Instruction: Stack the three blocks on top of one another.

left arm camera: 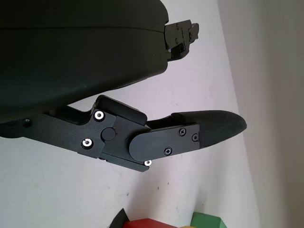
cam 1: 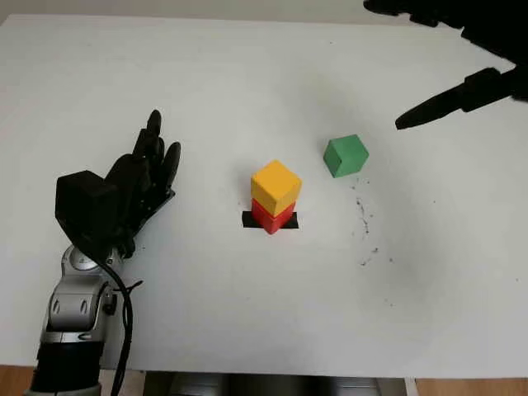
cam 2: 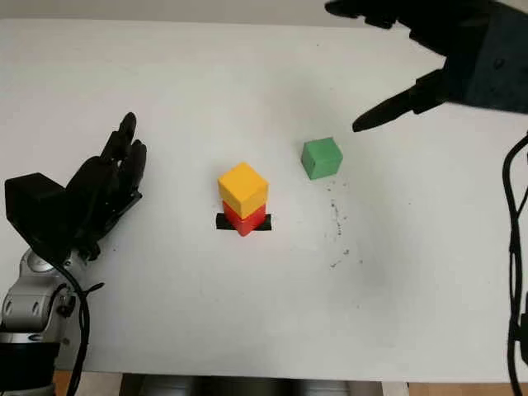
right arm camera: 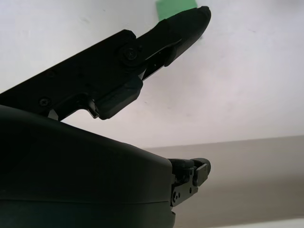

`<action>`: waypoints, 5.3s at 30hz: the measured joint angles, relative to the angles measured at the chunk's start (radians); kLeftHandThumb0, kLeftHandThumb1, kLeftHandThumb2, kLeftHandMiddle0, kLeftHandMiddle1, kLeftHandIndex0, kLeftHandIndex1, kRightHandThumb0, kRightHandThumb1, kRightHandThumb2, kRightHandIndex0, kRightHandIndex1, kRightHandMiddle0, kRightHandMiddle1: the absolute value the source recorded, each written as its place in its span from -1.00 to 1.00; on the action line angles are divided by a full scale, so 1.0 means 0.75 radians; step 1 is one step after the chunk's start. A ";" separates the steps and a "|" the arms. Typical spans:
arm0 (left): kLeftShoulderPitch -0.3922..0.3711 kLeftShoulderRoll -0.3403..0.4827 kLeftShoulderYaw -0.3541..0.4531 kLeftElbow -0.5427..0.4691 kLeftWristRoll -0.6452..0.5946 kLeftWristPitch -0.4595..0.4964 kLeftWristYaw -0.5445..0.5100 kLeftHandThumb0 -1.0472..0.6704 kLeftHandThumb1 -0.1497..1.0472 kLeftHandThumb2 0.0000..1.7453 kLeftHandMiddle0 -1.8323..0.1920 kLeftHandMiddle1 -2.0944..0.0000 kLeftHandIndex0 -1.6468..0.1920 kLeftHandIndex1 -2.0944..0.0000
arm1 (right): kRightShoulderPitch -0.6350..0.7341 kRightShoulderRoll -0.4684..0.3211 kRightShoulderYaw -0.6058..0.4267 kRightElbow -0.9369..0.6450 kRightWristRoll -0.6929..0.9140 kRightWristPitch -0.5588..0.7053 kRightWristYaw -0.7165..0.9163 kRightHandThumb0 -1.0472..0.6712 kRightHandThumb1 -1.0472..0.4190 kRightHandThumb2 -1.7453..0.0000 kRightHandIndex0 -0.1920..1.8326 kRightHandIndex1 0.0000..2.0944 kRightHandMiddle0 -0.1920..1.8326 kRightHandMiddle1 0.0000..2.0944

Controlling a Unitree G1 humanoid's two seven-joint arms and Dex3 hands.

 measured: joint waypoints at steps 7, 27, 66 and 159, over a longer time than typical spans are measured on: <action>-0.021 0.003 0.000 0.001 0.000 0.019 -0.007 -0.72 1.00 -0.31 1.00 0.99 1.00 0.96 | -0.020 0.057 0.147 0.042 -0.173 -0.042 -0.072 -0.72 -0.65 0.95 -0.86 -0.96 -0.62 -0.86; -0.022 0.008 0.002 0.004 0.005 0.015 -0.007 -0.72 1.00 -0.32 1.00 0.99 1.00 0.96 | -0.121 0.222 0.404 0.466 -0.455 -0.159 -0.298 -0.67 -0.68 0.93 -0.85 -0.95 -0.60 -0.89; -0.010 0.007 0.023 0.004 -0.015 -0.011 -0.014 -0.70 1.00 -0.35 1.00 1.00 1.00 0.97 | -0.044 0.221 0.460 0.483 -0.601 -0.349 -0.692 -0.17 -0.78 0.94 -0.37 -0.93 -0.25 0.07; 0.019 -0.036 0.021 -0.012 -0.009 -0.010 0.013 -0.68 1.00 -0.34 1.00 1.00 1.00 1.00 | -0.352 0.427 0.414 -0.403 -0.095 0.563 0.531 -0.31 -0.78 0.94 -0.40 -0.96 -0.38 0.47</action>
